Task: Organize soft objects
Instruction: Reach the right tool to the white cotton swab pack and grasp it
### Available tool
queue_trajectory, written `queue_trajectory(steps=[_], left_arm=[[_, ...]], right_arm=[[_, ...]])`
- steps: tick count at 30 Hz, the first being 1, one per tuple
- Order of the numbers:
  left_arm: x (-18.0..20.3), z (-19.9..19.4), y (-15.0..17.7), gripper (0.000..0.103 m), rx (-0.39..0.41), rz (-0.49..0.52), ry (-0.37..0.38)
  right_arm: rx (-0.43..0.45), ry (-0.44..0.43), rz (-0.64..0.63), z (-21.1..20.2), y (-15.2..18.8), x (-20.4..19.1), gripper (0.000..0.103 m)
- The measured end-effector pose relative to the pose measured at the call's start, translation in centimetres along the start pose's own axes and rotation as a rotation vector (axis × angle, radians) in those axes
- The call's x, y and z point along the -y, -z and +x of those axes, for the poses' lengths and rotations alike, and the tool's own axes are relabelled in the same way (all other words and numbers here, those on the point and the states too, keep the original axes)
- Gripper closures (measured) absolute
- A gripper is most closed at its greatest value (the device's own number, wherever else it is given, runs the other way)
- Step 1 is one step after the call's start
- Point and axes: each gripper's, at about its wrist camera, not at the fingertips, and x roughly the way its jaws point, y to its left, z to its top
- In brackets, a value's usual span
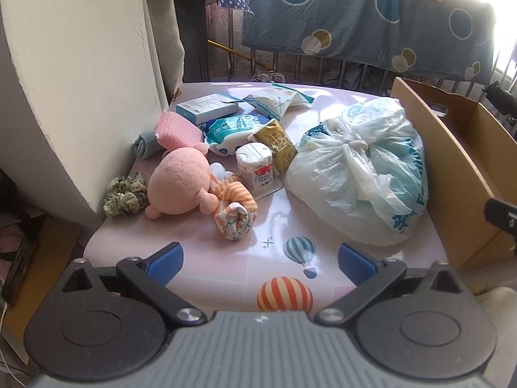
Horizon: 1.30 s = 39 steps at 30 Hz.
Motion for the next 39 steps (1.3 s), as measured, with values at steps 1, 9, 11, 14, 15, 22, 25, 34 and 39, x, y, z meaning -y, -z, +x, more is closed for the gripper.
queue_trajectory(steps=[1, 9, 11, 14, 15, 22, 25, 34, 39], left_arm=[[-0.2, 0.1, -0.2, 0.001, 0.002, 0.000, -0.002], [-3.3, 0.2, -1.0, 0.001, 0.036, -0.022, -0.051], [-4.5, 0.3, -1.1, 0.001, 0.048, -0.035, -0.076], [-6.4, 0.4, -1.2, 0.001, 0.068, -0.060, -0.101], [-6.9, 0.4, -1.3, 0.001, 0.076, -0.070, -0.106], [-9.8, 0.4, -1.2, 0.001, 0.127, -0.110, -0.116], [-10.5, 0.6, -1.1, 0.001, 0.152, -0.116, -0.096], [-10.6, 1.3, -3.7, 0.007, 0.289, -0.034, -0.046], [-9.8, 3.2, -7.1, 0.007, 0.367, 0.022, -0.041]], right_arm=[[0.008, -0.009, -0.002, 0.0, -0.3, -0.2, 0.001], [0.078, -0.118, -0.032, 1.0, -3.2, -2.8, 0.001], [0.072, -0.153, -0.046, 1.8, -3.8, -3.9, 0.001], [0.058, -0.210, -0.070, 2.9, -4.4, -5.4, 0.001], [0.054, -0.231, -0.076, 3.3, -4.5, -5.9, 0.001], [0.004, -0.338, -0.090, 6.2, -5.0, -8.8, 0.001], [-0.014, -0.379, -0.082, 7.1, -5.5, -9.4, 0.001], [-0.003, -0.515, -0.006, 9.6, -10.7, -9.5, 0.001], [-0.069, -0.557, 0.061, 13.9, -15.7, -9.9, 0.001]])
